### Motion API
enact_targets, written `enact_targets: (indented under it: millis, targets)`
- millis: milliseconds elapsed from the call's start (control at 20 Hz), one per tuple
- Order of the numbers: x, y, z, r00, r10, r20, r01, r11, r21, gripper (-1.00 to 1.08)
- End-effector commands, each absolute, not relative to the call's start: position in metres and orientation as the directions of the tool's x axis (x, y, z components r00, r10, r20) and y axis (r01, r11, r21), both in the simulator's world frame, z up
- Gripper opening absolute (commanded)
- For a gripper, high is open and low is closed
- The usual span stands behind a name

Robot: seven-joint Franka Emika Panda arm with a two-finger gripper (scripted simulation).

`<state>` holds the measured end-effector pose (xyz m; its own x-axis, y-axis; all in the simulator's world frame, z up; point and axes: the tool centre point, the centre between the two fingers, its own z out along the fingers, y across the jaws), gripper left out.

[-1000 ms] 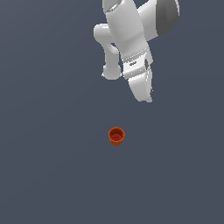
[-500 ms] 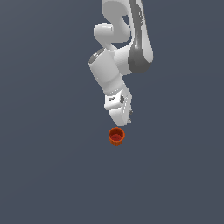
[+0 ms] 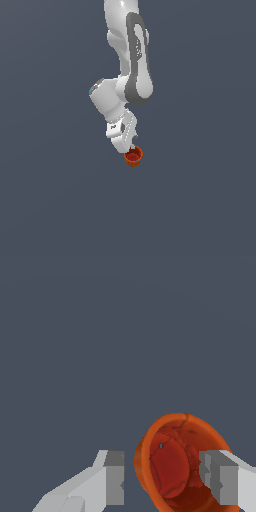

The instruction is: Pick up the object and move it to a goal position.

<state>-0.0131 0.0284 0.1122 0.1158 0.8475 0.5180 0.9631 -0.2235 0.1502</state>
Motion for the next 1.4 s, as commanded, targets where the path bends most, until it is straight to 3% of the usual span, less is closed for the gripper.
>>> enact_targets:
  millis: [0,1300,1350]
  targets:
    - [-0.015,0.021,0.102,0.113,0.847,0.52,0.963,-0.221,0.151,0.28]
    - [-0.011,0.034,0.065,0.115,0.836,0.536,0.961,-0.23,0.153,0.28]
    - [-0.011,0.034,0.065,0.115,0.836,0.536,0.961,-0.23,0.153,-1.0]
